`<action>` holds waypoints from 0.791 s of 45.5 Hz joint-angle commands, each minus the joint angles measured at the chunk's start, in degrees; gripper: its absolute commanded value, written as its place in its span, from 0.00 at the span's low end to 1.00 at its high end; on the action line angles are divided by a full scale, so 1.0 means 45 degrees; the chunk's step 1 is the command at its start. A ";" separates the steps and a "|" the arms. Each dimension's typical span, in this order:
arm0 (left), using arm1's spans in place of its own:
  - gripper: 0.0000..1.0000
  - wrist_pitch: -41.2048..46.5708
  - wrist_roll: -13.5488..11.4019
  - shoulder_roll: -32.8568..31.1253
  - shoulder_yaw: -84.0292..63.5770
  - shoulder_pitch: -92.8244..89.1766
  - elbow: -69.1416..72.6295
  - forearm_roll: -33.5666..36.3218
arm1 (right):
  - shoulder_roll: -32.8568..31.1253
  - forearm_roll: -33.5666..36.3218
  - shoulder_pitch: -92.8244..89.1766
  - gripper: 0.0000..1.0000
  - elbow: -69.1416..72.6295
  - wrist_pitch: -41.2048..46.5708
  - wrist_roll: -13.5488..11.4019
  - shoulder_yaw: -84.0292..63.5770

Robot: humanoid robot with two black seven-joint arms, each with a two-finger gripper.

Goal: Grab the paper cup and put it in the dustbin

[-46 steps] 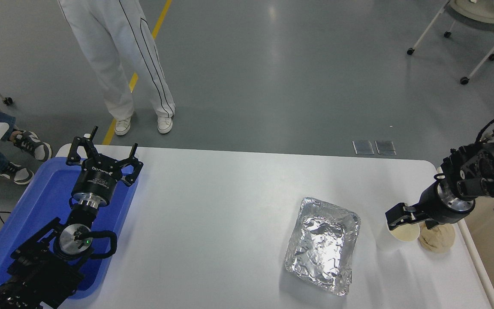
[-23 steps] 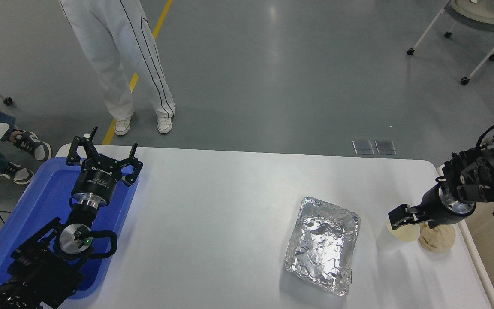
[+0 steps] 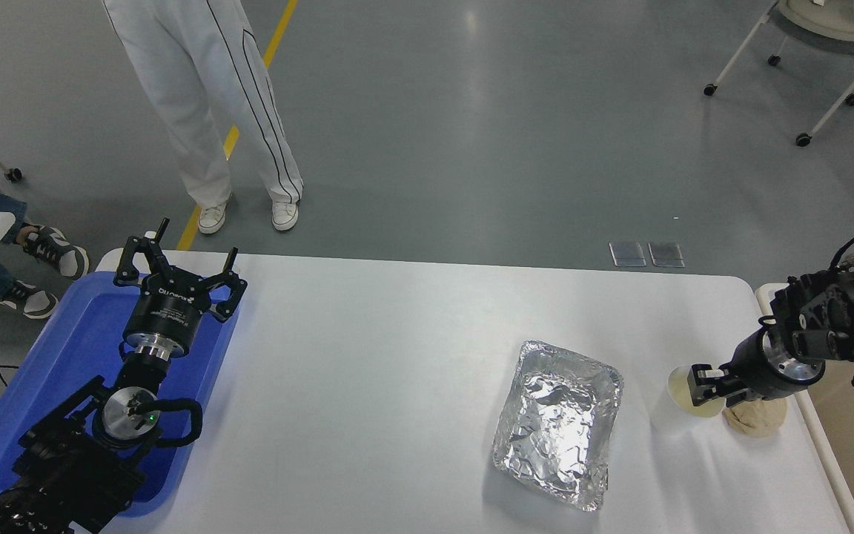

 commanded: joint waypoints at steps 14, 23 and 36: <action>1.00 0.0000 0.0000 0.0000 0.0000 0.0000 0.0000 -0.0008 | -0.0052 0.0717 -0.0070 0.00 0.0129 0.1410 -0.0001 0.0204; 1.00 0.0000 0.0000 0.0000 0.0000 -0.0020 0.0000 -0.0008 | -0.0618 0.0796 0.0514 0.00 0.0304 0.2347 -0.0001 0.0185; 1.00 0.0000 0.0019 0.0000 0.0000 -0.0020 0.0000 0.0011 | -0.1126 0.0230 0.2369 0.00 0.1397 0.4006 0.0077 0.0165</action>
